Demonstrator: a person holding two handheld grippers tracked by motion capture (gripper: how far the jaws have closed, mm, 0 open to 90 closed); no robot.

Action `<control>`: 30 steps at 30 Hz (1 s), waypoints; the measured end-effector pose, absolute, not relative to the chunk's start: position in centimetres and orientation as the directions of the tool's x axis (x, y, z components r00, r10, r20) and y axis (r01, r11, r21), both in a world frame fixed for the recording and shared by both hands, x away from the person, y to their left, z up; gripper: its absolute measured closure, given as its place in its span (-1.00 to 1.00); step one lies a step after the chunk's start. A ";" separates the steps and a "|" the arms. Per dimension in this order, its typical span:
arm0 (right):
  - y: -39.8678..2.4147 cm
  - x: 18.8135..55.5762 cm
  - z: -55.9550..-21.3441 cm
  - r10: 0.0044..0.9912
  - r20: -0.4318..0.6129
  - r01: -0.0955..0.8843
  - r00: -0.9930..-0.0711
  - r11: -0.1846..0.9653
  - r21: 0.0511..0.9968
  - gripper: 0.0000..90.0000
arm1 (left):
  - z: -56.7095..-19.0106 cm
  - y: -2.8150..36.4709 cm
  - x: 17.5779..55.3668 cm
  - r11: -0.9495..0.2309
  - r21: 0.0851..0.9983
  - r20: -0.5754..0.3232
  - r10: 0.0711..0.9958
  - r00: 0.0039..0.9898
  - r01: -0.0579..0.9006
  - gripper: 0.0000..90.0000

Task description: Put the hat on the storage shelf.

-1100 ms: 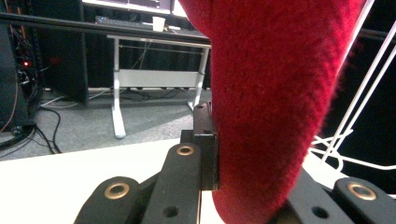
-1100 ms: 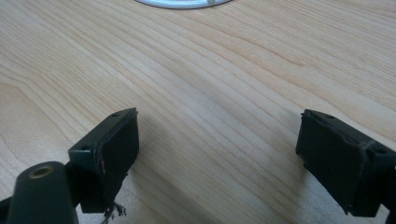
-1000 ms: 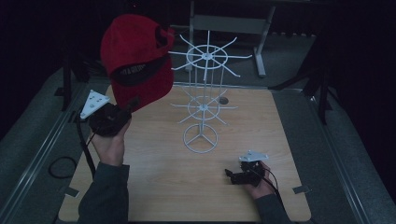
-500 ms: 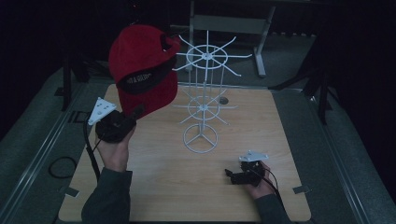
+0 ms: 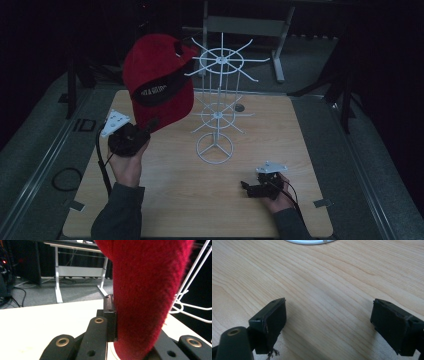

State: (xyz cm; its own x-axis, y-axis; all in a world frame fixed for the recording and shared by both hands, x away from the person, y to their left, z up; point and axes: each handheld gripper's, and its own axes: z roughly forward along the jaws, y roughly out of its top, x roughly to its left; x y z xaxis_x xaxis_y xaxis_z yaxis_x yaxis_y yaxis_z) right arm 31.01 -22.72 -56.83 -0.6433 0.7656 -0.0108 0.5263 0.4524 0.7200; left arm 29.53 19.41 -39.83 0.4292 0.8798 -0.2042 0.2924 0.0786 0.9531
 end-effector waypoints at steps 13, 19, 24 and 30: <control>-22.7 31.0 -56.8 0.765 -0.012 0.525 -0.644 0.453 0.720 -0.71 | -41.7 18.9 29.8 0.062 0.938 -0.214 0.878 0.429 0.341 0.90; -22.7 31.0 -56.8 0.765 -0.011 0.526 -0.644 0.453 0.720 -0.71 | -42.1 18.9 29.8 0.060 0.934 -0.219 0.876 0.431 0.352 0.90; -22.7 31.0 -56.8 0.765 -0.010 0.526 -0.644 0.452 0.720 -0.71 | -42.4 18.8 29.8 0.058 0.932 -0.219 0.876 0.429 0.357 0.90; -22.7 31.0 -56.8 0.765 -0.011 0.525 -0.644 0.453 0.720 -0.71 | -42.9 18.8 29.9 0.047 0.926 -0.217 0.878 0.426 0.375 0.89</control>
State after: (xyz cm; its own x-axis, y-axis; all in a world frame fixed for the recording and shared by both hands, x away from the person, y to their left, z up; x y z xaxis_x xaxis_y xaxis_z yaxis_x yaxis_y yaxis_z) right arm 31.02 -22.73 -56.83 -0.6442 0.7647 -0.0109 0.5255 0.4529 0.7202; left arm 29.91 18.81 -42.94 0.4258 0.8783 -0.2174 0.3748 0.0475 0.9259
